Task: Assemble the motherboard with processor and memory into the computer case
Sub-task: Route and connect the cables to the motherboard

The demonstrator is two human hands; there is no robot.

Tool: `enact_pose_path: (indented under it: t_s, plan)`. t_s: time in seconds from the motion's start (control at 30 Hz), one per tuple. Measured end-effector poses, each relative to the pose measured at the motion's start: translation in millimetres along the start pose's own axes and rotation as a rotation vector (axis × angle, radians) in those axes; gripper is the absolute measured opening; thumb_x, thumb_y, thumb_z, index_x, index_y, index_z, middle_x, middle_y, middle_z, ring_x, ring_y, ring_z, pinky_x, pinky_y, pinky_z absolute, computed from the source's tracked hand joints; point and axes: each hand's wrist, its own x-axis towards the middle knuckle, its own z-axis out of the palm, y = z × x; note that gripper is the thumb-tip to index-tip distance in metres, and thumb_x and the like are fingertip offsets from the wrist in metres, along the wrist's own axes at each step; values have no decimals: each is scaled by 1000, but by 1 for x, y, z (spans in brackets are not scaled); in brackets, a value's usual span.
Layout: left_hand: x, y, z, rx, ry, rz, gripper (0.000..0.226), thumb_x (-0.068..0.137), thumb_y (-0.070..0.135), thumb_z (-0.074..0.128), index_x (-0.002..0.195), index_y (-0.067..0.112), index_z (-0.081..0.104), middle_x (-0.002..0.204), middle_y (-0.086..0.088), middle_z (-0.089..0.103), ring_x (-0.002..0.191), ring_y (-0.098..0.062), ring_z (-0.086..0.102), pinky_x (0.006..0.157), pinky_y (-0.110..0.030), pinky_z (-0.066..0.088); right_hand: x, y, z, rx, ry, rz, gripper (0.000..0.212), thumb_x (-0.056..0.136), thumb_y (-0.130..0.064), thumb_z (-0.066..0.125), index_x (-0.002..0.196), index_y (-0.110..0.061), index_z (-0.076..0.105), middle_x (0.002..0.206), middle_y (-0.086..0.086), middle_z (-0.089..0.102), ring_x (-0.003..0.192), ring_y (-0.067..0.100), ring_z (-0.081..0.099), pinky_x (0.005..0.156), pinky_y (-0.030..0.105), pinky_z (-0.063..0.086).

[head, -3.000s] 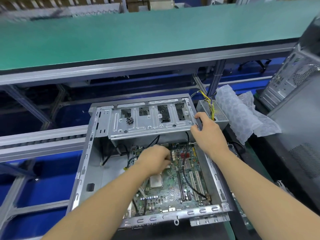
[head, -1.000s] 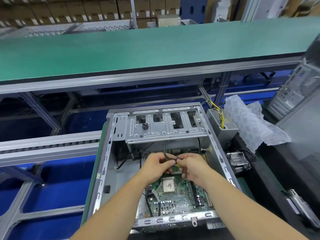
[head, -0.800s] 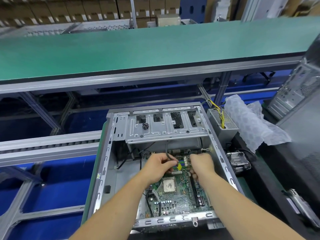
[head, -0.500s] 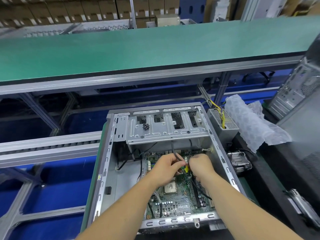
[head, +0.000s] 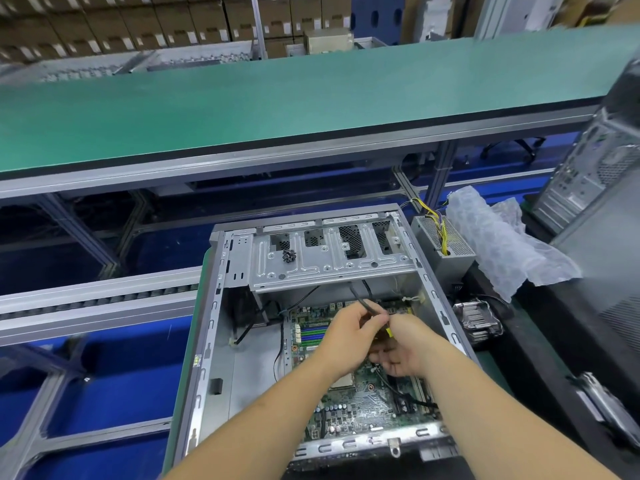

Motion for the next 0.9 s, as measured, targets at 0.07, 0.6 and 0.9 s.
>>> enact_pose_path:
  t_s: [0.07,0.6,0.9]
  plan:
    - [2,0,2,-9,-45,-21,24,96,23,54,83,41,63,95,11,71,89,-4,63,84,-25,51,-2,1,0,-56,-35,42,36,101,-40,37,107,-14,60,78,14,74,58,23,62,52,23,41]
    - [0,-7,-6,733,-158,299,19,102,33,46,112,28,62,108,1,62,110,-17,46,98,-39,37,2,-9,3,-135,240,-331,38,98,-32,44,85,-4,65,80,10,62,76,25,57,68,35,43]
    - [-3,-11,-11,1261,-175,580,44,99,44,29,105,16,62,102,-1,63,102,-20,44,100,-39,33,5,-6,5,-348,212,-383,40,100,-37,41,85,-13,68,92,11,71,87,25,66,80,40,54]
